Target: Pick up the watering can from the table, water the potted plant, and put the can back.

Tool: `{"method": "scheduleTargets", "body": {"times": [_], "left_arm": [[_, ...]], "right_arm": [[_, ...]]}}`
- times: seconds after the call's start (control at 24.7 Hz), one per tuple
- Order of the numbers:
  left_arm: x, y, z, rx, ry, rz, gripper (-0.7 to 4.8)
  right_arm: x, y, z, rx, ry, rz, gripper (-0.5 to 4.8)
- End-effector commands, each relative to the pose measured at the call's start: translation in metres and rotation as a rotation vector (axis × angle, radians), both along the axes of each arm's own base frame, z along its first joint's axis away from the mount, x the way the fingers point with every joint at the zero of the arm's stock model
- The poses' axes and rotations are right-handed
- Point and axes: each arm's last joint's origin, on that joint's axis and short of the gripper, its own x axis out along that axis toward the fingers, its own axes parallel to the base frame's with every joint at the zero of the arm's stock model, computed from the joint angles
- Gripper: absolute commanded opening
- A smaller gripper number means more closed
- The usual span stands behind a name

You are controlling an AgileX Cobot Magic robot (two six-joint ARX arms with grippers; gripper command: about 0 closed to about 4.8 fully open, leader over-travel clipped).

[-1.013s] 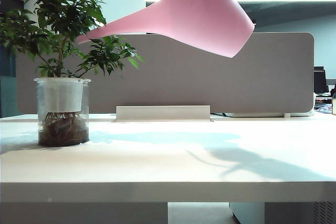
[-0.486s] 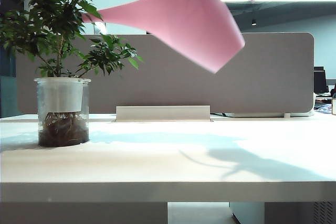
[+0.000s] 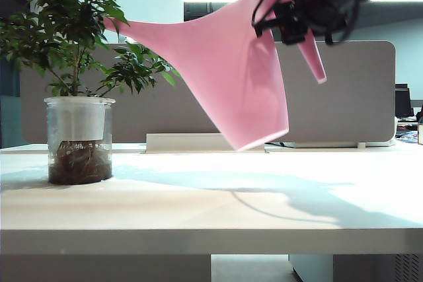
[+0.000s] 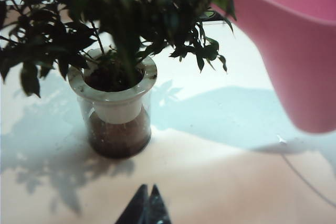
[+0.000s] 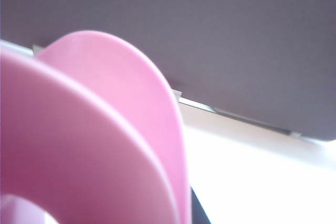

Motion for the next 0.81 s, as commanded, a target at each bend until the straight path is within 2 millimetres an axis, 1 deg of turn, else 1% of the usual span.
{"method": "scheduleTargets", "body": {"times": [0.04, 0.16, 0.28, 0.32, 0.36, 0.45, 0.53, 0.61, 0.69, 0.81], "left_arm": [[-0.006, 0.002, 0.003, -0.008, -0.04, -0.002, -0.05], [-0.012, 0.003, -0.002, -0.012, -0.058, -0.002, -0.05], [-0.018, 0.005, -0.013, -0.013, -0.062, -0.002, -0.05], [-0.021, 0.005, -0.017, -0.014, -0.065, -0.002, -0.05], [-0.024, 0.006, -0.025, -0.014, -0.065, -0.002, -0.05], [-0.029, 0.008, -0.037, -0.014, -0.066, -0.002, -0.05], [-0.032, 0.009, -0.042, -0.014, -0.064, -0.001, -0.05], [-0.034, 0.009, -0.046, -0.011, -0.056, -0.001, -0.05], [-0.035, 0.009, -0.048, -0.01, -0.051, -0.001, -0.05], [-0.035, 0.009, -0.048, -0.01, -0.05, -0.001, -0.05]], "right_arm": [[-0.014, -0.007, 0.007, 0.267, -0.212, 0.011, -0.06], [-0.025, -0.016, -0.009, 0.315, -0.26, 0.011, -0.06], [-0.033, -0.024, -0.023, 0.323, -0.275, 0.021, -0.06], [-0.035, -0.027, -0.027, 0.333, -0.266, 0.029, -0.06], [-0.036, -0.035, -0.036, 0.35, -0.234, 0.034, -0.06], [-0.038, -0.046, -0.049, 0.342, -0.201, -0.001, -0.06], [-0.038, -0.053, -0.057, 0.335, -0.192, -0.016, -0.06], [-0.034, -0.063, -0.066, 0.333, -0.177, 0.008, -0.06], [-0.03, -0.068, -0.073, 0.336, -0.169, 0.031, -0.06], [-0.022, -0.076, -0.087, 0.334, -0.182, 0.008, -0.06]]}}
